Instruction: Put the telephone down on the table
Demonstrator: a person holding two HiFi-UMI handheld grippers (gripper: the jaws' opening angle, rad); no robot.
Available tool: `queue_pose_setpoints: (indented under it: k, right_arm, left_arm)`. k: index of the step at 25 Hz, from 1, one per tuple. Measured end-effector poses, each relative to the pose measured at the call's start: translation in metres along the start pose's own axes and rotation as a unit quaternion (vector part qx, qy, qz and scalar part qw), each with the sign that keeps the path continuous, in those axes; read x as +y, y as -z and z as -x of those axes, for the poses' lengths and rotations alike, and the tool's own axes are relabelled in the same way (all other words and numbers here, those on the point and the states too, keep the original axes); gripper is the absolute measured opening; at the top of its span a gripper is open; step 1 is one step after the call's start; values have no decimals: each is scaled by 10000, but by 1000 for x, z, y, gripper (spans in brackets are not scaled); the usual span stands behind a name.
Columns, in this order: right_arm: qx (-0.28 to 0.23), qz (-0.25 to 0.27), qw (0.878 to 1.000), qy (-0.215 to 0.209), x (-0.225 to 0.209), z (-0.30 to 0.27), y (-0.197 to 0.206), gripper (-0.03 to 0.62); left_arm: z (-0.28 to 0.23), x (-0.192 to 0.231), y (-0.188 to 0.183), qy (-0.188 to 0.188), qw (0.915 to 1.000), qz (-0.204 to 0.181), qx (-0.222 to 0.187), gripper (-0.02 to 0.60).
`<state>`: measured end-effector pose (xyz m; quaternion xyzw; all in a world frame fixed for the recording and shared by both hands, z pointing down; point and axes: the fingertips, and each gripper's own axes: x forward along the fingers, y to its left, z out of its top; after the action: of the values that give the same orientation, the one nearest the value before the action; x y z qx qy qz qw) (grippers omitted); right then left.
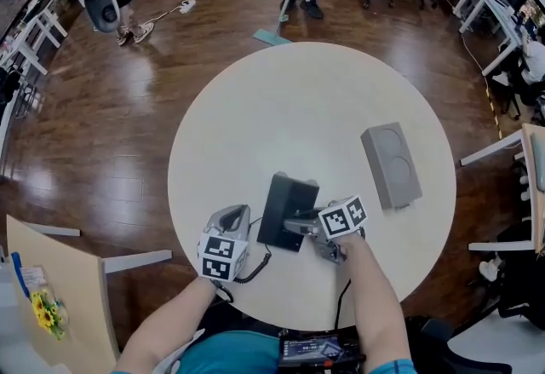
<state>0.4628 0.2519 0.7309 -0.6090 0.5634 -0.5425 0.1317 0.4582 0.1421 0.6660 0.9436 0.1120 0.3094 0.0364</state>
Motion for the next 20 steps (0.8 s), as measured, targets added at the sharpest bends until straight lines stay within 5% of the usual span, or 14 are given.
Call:
queue_pose_setpoints:
  k: [9,20]
  right_arm:
    - [-800,-509,9919,-847,15,11,1,152]
    - [-2094,-745,9626,-1550,55,48,-31,149]
  left_arm:
    - [8,5,6,-76,9999,20,65,15]
    - [34,-1,-21,-336,9984,-56,-441,15]
